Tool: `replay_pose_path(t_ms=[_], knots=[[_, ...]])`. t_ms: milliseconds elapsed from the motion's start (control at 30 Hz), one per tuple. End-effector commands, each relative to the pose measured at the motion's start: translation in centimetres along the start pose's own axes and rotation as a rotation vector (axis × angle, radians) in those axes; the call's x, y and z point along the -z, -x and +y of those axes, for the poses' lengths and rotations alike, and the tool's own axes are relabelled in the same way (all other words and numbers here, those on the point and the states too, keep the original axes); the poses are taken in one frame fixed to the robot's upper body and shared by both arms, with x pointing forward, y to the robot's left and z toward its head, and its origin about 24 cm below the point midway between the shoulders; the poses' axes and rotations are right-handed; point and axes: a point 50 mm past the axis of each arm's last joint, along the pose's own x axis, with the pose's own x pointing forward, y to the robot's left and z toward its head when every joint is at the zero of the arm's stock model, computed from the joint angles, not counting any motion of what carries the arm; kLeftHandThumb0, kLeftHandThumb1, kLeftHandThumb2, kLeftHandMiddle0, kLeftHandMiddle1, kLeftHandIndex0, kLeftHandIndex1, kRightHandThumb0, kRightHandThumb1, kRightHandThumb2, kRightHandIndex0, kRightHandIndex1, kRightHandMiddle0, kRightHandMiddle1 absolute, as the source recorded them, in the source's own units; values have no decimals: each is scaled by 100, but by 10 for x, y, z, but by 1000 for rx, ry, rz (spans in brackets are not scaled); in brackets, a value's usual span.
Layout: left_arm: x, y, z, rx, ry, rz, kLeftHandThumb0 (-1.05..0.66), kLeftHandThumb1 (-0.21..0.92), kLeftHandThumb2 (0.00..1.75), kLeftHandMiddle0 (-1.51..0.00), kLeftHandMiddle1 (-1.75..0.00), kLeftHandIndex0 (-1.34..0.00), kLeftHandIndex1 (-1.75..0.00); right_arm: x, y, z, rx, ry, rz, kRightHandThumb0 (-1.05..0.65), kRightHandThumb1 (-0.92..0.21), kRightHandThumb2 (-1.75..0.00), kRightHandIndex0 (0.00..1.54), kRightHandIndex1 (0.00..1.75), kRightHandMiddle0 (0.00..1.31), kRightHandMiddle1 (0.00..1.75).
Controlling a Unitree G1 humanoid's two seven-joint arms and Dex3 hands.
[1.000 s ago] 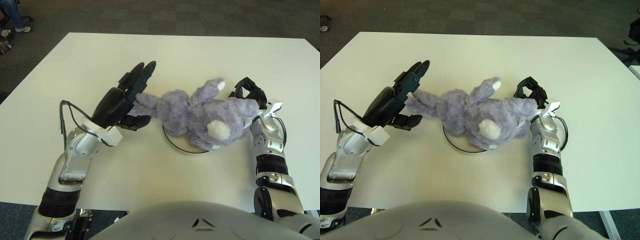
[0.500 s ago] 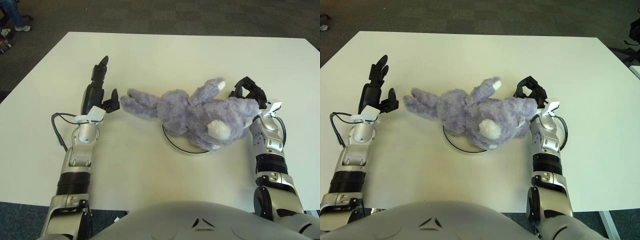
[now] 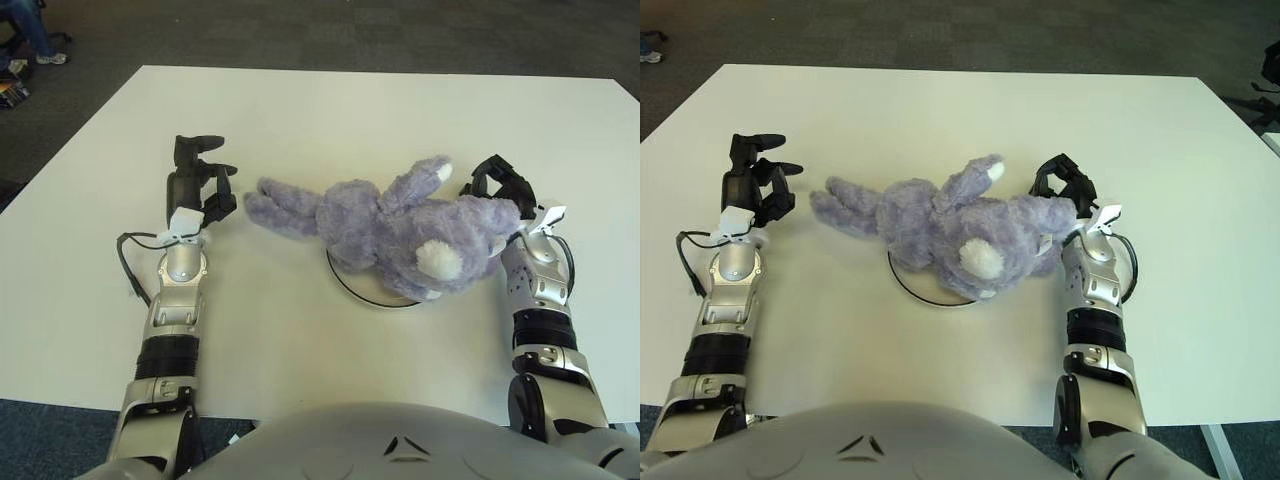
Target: Put the doll into the plate.
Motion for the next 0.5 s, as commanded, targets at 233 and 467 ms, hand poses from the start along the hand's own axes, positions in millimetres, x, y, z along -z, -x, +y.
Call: replay_pose_path(t_ms=[233,467], knots=[[41,6,-1,-39,137,115,-38,69,84,-100,-174,-34,-175,27,12,-8,25,-22,120,-45,-42,-118,113,175,53,175],[42,9,-8,-23,197,113,-40,61,95,-109,-175,-39,-175,26,12,-9,21,-24,120,-45,-42,-119,113,175,53,175]])
